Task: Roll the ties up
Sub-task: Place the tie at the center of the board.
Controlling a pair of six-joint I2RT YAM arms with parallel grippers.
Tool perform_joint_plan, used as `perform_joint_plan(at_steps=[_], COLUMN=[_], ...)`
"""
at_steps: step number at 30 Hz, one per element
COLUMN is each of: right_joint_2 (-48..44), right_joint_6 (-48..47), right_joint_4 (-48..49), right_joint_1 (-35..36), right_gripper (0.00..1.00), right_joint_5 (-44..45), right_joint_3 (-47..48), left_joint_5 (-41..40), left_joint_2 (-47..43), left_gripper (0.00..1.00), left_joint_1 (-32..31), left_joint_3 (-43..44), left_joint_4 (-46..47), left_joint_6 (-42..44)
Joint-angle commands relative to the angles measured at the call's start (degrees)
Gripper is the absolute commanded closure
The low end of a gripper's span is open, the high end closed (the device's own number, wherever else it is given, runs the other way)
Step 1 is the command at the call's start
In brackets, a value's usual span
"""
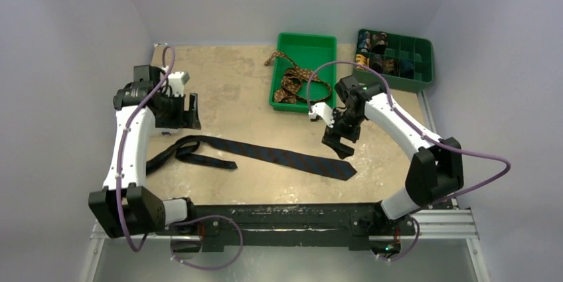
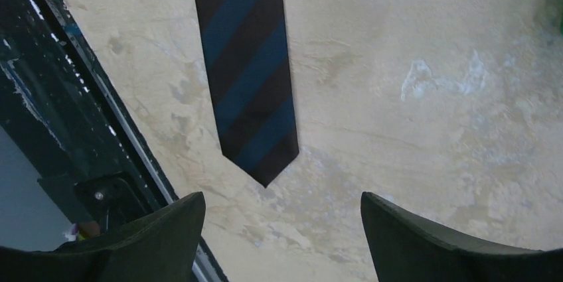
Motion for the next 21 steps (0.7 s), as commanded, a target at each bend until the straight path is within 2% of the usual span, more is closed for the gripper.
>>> perform_joint_plan(at_steps=[1,5,8,11,16,18,19,21], right_joint_2=[-2.4,-5.0,-5.7,-6.0,-5.6,-5.8,-5.5,-4.1], right_joint_6=[-1.4,-3.7,-4.9,-4.6,-2.2,-2.0,-2.0,-1.9], right_joint_4=[9.3,18.1,20.1,22.8,28.6,29.9,31.1,33.4], right_joint_1=[2.2,8.3,10.9,14.1,18.8,19.8,20.1,20.3], right_gripper=[0.15,0.20,0.23,0.28,0.34,0.36,0.39,0.59], right_joint_5=[-4.8,0.5,1.6,3.2,7.5,8.3,9.2,10.7], right_joint_3=[-5.3,-14.8,-18.9,-22.5,-27.2,-29.2,-30.7,-32.8], left_joint_5=[8.7,13.3,12.8,13.2,16.4,17.5,18.5,21.8], left_joint_2=[5.6,4.5,2.9,3.3,7.2,7.2,6.6,4.3], left_gripper=[0.27,0.33,0.43,0.46,0.50,0.51,0.53,0.54], left_joint_1=[2.4,3.5,3.8,4.7,5.0,5.1,5.1,5.2], left_joint_3=[5.2,0.4,-4.1,-5.7,-2.1,-2.3,-2.9,-5.3], left_joint_4=[-3.9,-2.4,0.4,3.0,1.3,0.9,0.9,1.3], left_joint_6=[18.5,34.5,43.4,44.9,39.4,40.2,41.8,47.6])
